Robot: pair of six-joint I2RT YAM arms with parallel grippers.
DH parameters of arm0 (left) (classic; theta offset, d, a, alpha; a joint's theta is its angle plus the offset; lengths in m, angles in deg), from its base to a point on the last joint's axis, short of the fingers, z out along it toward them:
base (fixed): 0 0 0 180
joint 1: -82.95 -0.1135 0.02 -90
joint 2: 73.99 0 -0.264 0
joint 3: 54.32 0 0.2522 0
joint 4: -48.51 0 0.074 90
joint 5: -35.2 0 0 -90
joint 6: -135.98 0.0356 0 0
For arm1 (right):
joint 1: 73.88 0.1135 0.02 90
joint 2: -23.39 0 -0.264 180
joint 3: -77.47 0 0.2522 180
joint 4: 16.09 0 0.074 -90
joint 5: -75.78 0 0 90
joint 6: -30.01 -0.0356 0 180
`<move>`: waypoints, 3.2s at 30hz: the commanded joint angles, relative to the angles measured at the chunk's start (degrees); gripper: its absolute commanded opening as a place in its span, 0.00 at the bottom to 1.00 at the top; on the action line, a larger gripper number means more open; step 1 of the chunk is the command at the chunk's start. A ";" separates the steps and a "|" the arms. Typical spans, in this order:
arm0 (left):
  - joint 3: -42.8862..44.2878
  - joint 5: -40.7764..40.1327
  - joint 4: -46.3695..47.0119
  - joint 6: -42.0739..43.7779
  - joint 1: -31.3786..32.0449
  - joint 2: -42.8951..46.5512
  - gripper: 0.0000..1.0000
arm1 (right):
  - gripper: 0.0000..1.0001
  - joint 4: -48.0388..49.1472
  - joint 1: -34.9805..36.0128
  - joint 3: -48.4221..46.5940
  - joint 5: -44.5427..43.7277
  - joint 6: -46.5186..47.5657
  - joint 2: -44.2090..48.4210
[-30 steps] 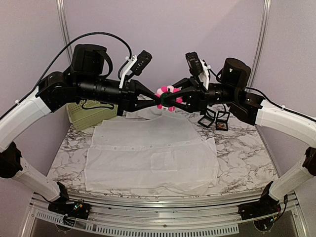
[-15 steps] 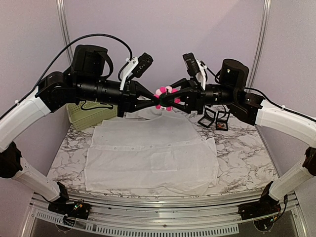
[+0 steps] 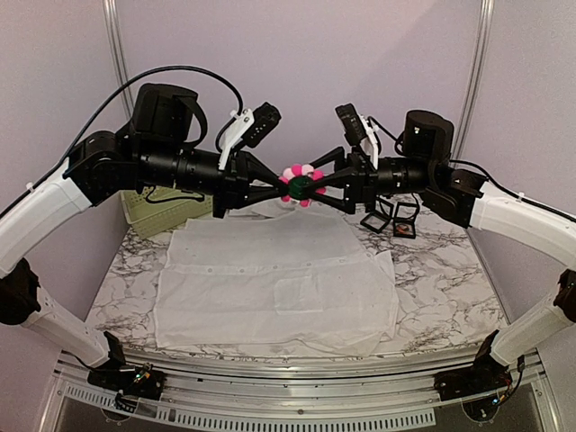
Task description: Pin the brooch onto the clothing
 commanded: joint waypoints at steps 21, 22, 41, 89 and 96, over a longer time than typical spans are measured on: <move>-2.37 2.34 -1.20 0.82 0.91 1.98 0.13 | 0.00 -4.46 -2.28 -0.45 7.60 2.15 0.11; -2.73 2.63 -1.12 0.74 0.88 2.17 0.23 | 0.00 -5.11 -2.34 -1.22 7.88 2.43 -0.15; 2.87 1.36 1.90 -6.05 0.64 -1.62 0.39 | 0.00 -11.52 -2.26 -5.13 13.39 4.34 -3.61; 0.09 4.77 2.80 -7.23 -0.61 -2.33 0.00 | 0.18 -10.80 -2.14 -4.65 9.70 4.16 -1.86; 0.39 4.49 3.32 -6.82 -0.61 -2.01 0.00 | 0.62 0.66 -1.92 0.90 9.79 0.61 0.90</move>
